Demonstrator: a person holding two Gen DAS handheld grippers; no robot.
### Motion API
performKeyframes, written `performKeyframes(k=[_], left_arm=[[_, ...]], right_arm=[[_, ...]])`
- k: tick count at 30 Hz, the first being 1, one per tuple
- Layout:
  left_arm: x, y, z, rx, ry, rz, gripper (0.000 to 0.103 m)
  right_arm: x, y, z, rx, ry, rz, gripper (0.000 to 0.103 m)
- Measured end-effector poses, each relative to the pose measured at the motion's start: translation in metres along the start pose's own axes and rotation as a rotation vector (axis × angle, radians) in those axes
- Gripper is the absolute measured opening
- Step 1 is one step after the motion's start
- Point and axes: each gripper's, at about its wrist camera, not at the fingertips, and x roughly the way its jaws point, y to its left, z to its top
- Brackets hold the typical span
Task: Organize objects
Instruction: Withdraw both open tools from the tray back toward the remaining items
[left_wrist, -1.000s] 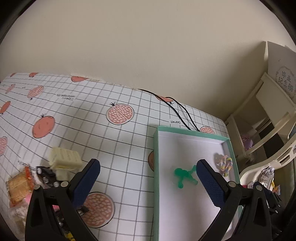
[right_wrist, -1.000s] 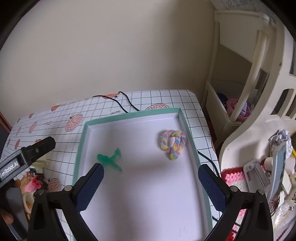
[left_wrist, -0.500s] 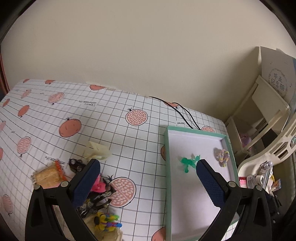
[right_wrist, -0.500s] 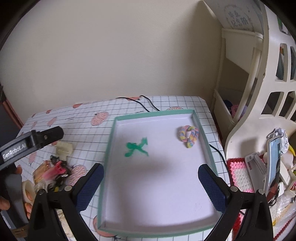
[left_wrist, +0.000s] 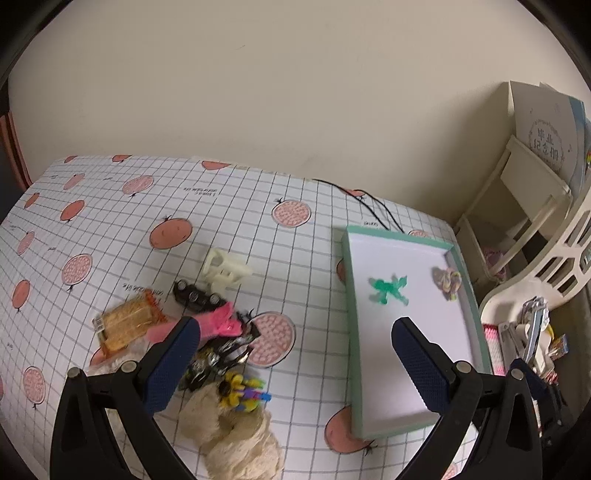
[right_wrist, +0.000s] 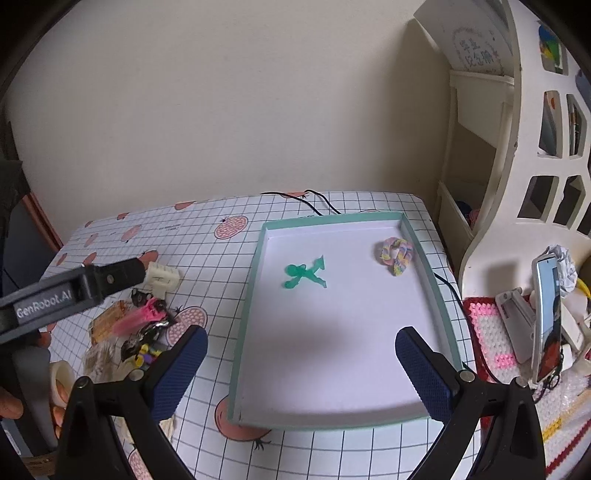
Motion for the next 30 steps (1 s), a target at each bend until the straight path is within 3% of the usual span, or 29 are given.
performKeyframes(k=[16, 30], left_arm=[[-0.027, 0.047, -0.030, -0.016, 0.010, 0.048, 0.103], [-0.038, 0.101, -0.036, -0.106, 0.027, 0.043, 0.103]], right_arm=[[-0.011, 0.014, -0.016, -0.002, -0.009, 0.059, 0.103], [0.003, 0.064, -0.024, -0.065, 0.029, 0.108, 0.103]])
